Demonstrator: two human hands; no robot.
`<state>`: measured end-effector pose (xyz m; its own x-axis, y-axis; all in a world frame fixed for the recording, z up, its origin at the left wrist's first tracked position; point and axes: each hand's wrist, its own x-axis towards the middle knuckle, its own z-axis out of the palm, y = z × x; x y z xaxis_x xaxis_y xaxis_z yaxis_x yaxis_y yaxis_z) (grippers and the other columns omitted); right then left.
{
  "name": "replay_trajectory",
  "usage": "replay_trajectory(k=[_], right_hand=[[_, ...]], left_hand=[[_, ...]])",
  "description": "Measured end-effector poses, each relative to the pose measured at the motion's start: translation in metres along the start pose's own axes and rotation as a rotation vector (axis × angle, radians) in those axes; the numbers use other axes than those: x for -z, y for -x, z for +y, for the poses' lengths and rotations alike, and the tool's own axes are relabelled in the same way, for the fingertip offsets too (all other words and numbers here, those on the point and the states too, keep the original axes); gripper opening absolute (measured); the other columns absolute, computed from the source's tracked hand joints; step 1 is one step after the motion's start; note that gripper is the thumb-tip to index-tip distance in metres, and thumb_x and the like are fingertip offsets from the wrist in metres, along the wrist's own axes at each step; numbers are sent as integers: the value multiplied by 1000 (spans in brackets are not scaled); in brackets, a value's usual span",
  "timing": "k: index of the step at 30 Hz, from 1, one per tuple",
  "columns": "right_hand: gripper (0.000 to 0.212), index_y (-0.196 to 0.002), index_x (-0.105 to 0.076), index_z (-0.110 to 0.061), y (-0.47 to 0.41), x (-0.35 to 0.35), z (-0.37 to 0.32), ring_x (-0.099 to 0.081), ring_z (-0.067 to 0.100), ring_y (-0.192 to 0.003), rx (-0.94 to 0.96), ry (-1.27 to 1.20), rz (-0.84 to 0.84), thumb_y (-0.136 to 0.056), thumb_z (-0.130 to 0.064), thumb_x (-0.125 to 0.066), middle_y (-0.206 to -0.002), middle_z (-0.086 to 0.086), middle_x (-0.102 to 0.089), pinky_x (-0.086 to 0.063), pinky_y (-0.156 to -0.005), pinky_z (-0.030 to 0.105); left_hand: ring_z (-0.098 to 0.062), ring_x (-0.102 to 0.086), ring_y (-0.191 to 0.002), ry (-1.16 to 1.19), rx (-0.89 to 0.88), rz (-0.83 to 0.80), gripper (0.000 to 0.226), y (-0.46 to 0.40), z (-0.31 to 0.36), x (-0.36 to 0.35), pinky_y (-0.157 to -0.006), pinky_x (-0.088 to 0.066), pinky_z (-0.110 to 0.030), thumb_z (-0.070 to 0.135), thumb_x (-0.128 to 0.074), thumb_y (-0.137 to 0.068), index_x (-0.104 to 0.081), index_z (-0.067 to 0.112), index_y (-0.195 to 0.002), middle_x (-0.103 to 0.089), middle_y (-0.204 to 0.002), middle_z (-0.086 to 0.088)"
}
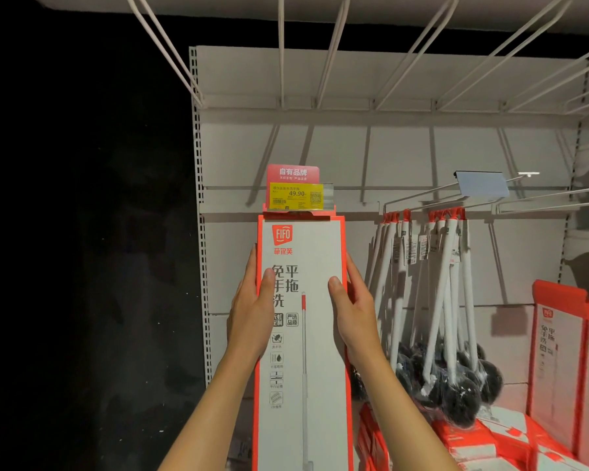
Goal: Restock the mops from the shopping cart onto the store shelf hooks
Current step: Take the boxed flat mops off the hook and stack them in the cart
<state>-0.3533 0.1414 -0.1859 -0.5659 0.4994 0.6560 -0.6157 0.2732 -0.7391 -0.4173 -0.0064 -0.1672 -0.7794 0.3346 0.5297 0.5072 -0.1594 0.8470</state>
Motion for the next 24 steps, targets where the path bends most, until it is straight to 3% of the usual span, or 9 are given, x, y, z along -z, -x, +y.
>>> replay_trajectory(k=[5,9,12,14,17,21,24], right_hand=[[53,-154,-37,-26,-18,-6,14,-66,8,-114,-58,-19,5,-104,-15,-51,-143,-1,-57,-57,-83,23],[51,-153,-39,-29,-34,-12,27,-68,15,-112,-87,-7,22,-105,-16,-50,-138,0,-62,-59,-91,37],[50,-153,-39,-29,-46,-14,40,-68,16,-110,-101,-4,23,-105,-16,-49,-136,0,-63,-59,-86,32],[50,-153,-39,-29,-54,-14,50,-69,19,-109,-118,0,28,-105,-17,-49,-134,2,-64,-60,-84,32],[50,-152,-39,-30,-66,-13,62,-67,20,-114,-129,2,29,-105,-19,-50,-138,2,-61,-59,-91,39],[50,-152,-39,-32,-82,-12,77,-65,20,-118,-155,10,24,-105,-21,-50,-138,1,-61,-55,-97,46],[50,-152,-38,-33,-91,-11,87,-62,18,-122,-152,19,18,-104,-22,-51,-140,-2,-60,-53,-101,49]], left_hand=[[-11,-76,-79,-42,33,22,42,-25,-16,-4,-77,-63,-49,52,-39,-103,-23,66,-139,-74,-96,19],[-3,-74,-82,-78,34,34,45,-48,-32,-4,-74,-60,-35,51,-35,-105,-23,60,-148,-73,-98,21],[-1,-72,-88,-98,44,39,44,-63,-42,-7,-77,-57,-31,55,-34,-104,-29,57,-148,-72,-99,23],[-1,-72,-89,-70,80,24,40,-70,-50,-8,-76,-56,-28,54,-36,-105,-40,47,-144,-74,-101,17],[-2,-72,-87,-36,123,-13,32,-72,-61,-9,-70,-52,-23,51,-38,-105,-47,39,-133,-74,-101,11],[-7,-73,-90,14,186,-48,28,-66,-92,-11,-75,-55,-28,50,-42,-104,-53,34,-123,-74,-106,3],[-14,-73,-98,48,206,-71,24,-60,-114,-16,-80,-59,-34,45,-45,-104,-51,40,-127,-74,-111,4]])
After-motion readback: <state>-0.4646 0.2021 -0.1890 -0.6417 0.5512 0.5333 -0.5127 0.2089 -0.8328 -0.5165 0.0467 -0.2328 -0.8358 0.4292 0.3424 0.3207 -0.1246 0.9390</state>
